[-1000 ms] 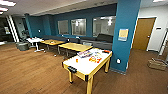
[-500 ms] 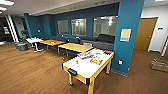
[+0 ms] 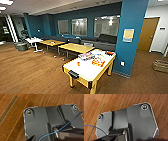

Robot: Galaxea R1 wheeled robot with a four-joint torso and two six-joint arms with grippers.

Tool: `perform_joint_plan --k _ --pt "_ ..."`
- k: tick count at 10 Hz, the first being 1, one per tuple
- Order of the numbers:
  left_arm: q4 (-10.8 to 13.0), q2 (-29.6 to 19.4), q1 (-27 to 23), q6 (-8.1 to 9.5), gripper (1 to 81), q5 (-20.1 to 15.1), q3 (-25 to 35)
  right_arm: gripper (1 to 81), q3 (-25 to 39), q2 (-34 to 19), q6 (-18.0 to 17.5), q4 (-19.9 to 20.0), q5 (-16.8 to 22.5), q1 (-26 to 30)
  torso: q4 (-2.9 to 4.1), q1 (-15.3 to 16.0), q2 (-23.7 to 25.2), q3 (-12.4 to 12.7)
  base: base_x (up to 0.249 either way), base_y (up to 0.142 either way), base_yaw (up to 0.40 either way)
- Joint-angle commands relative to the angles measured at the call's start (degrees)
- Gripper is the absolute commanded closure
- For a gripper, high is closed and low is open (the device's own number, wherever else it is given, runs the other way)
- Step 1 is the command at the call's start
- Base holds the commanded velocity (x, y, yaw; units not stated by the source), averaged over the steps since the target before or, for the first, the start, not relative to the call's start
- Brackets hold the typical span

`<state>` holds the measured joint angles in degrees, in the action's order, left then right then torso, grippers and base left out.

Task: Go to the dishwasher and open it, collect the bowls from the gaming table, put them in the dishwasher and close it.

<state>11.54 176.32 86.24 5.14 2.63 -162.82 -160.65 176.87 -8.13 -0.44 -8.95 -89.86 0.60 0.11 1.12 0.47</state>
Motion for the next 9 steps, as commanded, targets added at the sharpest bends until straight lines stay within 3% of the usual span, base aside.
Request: perform_joint_plan --k 1,7,9 --pt "-0.2 -0.1 -3.3 -0.22 1.0 -2.6 -0.2 1.0 0.1 0.2 0.2 0.1 2.6 2.8 0.0 0.0 0.0 0.0 0.15 0.0 0.0" --pt "-0.2 -0.1 -3.3 -0.22 1.0 -2.6 -0.2 1.0 0.0 0.2 0.2 0.1 2.6 2.8 0.0 0.0 0.0 0.0 0.15 0.0 0.0" --pt "-0.2 -0.1 -3.3 -0.22 1.0 -2.6 -0.2 1.0 0.1 0.2 0.2 0.1 2.6 2.9 0.0 0.0 0.0 0.0 0.15 0.07 0.0"
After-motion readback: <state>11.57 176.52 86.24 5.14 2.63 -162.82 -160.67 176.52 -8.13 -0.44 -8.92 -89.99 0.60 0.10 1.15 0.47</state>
